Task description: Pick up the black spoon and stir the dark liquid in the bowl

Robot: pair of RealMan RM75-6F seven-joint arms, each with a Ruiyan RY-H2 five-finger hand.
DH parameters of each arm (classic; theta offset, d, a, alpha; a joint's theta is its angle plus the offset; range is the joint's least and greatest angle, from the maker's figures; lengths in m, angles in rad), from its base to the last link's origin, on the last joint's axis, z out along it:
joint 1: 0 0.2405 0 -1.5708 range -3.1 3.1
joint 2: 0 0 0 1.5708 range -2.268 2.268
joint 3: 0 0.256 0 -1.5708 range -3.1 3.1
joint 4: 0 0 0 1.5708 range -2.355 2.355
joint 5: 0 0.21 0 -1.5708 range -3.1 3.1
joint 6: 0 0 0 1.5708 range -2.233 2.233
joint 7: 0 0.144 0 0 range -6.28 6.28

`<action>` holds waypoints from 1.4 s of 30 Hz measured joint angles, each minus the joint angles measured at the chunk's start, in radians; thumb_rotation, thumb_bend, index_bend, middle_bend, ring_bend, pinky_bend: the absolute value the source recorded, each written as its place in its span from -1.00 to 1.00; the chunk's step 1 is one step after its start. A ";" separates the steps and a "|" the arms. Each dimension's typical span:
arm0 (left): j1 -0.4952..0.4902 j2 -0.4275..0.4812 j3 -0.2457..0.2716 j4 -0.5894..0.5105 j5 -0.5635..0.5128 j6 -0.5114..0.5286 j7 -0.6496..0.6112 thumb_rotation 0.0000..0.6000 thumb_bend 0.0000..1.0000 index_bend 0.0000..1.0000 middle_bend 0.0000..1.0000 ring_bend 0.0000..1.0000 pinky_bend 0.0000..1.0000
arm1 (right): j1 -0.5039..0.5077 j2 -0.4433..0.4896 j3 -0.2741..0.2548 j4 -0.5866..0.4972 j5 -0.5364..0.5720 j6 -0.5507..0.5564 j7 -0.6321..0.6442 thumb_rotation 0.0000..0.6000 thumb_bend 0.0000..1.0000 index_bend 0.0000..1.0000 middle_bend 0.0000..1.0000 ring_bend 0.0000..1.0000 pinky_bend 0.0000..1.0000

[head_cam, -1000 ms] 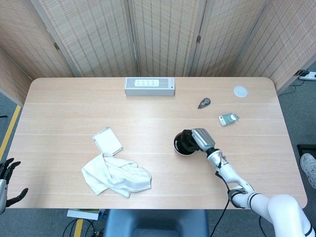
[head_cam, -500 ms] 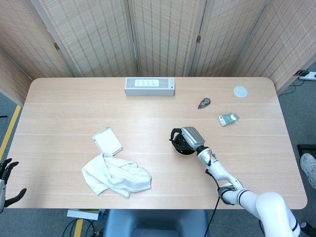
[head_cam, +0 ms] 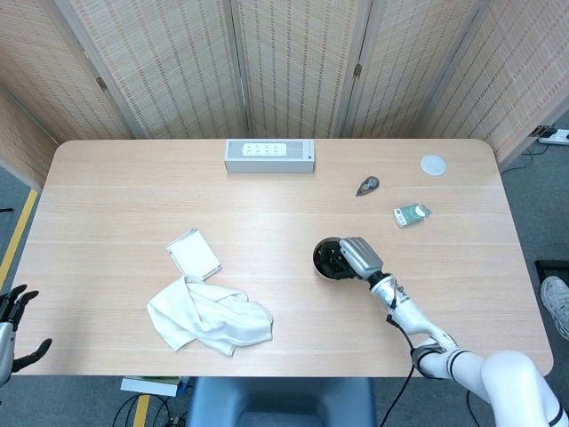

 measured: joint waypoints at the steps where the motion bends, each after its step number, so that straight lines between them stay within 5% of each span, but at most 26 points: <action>1: 0.000 0.000 0.000 0.000 0.000 0.000 0.000 1.00 -0.52 -0.59 -0.70 -0.68 -0.63 | 0.000 0.001 0.002 0.005 0.004 -0.003 -0.001 1.00 0.10 0.60 0.87 1.00 1.00; 14: -0.001 0.002 -0.002 -0.007 -0.004 0.000 0.010 1.00 -0.52 -0.59 -0.70 -0.68 -0.63 | 0.063 -0.071 0.060 0.099 0.029 -0.033 0.019 1.00 0.10 0.60 0.88 1.00 1.00; 30: 0.002 -0.001 0.000 -0.004 -0.001 0.006 0.006 1.00 -0.52 -0.59 -0.70 -0.68 -0.63 | -0.002 -0.021 -0.023 0.016 -0.039 0.056 0.037 1.00 0.10 0.60 0.88 1.00 1.00; 42: 0.000 -0.002 -0.001 -0.005 -0.004 0.001 0.010 1.00 -0.52 -0.59 -0.70 -0.68 -0.63 | 0.005 -0.023 0.005 0.080 -0.013 0.036 0.008 1.00 0.10 0.60 0.88 1.00 1.00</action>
